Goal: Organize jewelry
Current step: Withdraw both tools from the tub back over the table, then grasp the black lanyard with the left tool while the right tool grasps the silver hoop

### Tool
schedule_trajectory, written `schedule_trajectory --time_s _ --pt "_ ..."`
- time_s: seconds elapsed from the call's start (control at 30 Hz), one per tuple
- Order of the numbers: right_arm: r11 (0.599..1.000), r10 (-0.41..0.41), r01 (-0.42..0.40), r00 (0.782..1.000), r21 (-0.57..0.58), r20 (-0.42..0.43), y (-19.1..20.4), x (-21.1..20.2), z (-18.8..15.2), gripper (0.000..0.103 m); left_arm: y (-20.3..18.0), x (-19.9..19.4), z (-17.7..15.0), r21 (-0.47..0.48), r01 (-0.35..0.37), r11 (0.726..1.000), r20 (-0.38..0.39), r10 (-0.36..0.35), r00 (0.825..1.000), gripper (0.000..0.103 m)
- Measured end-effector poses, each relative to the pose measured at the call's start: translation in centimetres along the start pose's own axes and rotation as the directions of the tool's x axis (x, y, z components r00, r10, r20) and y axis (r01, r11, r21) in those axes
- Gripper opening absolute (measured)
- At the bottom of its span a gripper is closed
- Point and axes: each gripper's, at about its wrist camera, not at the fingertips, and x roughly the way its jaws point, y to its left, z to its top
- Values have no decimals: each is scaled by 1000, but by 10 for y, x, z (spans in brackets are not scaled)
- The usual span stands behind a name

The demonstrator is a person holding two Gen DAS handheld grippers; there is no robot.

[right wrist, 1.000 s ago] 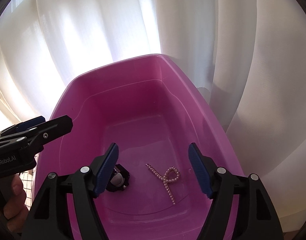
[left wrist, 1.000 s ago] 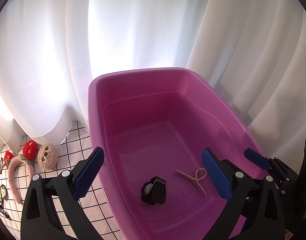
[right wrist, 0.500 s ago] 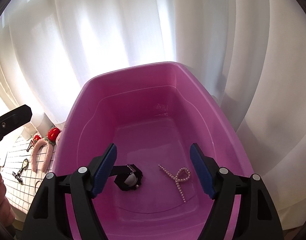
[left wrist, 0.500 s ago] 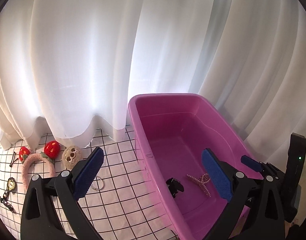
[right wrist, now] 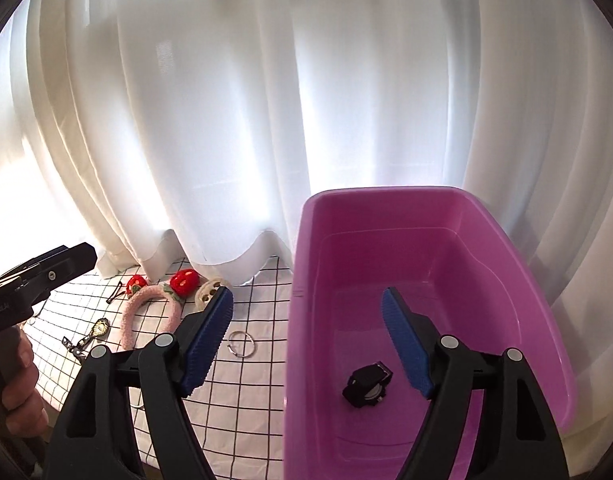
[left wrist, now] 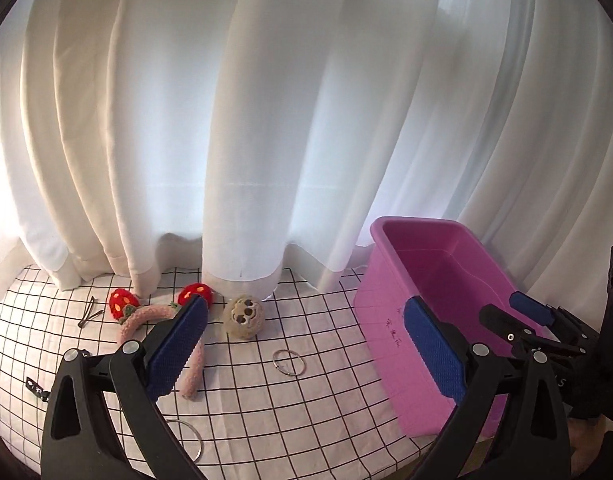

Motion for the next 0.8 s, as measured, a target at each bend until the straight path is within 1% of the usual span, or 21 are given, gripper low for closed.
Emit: schedule_trajectory --time_s 0.13,0.27,0.33,0.43,0.5,0.6,0.7,0.8 --pt "999 46 -46 999 -26 -3 36 8 3 73 58 -9 -5 -42 -100 994 6 100 995 97" --pt "995 84 -86 996 -53 -29 67 21 2 73 124 -10 -19 -105 -199 974 -35 196 980 97" --pt "993 95 -98 994 -59 -53 80 32 0 73 154 -7 -28 -133 -249 959 -75 241 968 97" --pt "992 105 -111 990 -59 -98 95 50 -7 73 198 -8 -46 -187 -302 935 -133 280 951 96" --pt "992 101 -109 986 -56 -132 104 65 -14 73 223 -7 -60 -215 -341 915 -172 308 936 96" --pt "993 99 -109 978 -49 -186 115 87 -26 73 253 -6 -85 -235 -397 887 -235 345 909 97" --pt "991 105 -121 964 -51 -245 131 107 -43 73 274 0 -109 -247 -429 869 -289 357 888 96" --pt "984 137 -165 939 -63 -315 155 123 -64 73 290 6 -132 -244 -451 859 -334 362 870 96"
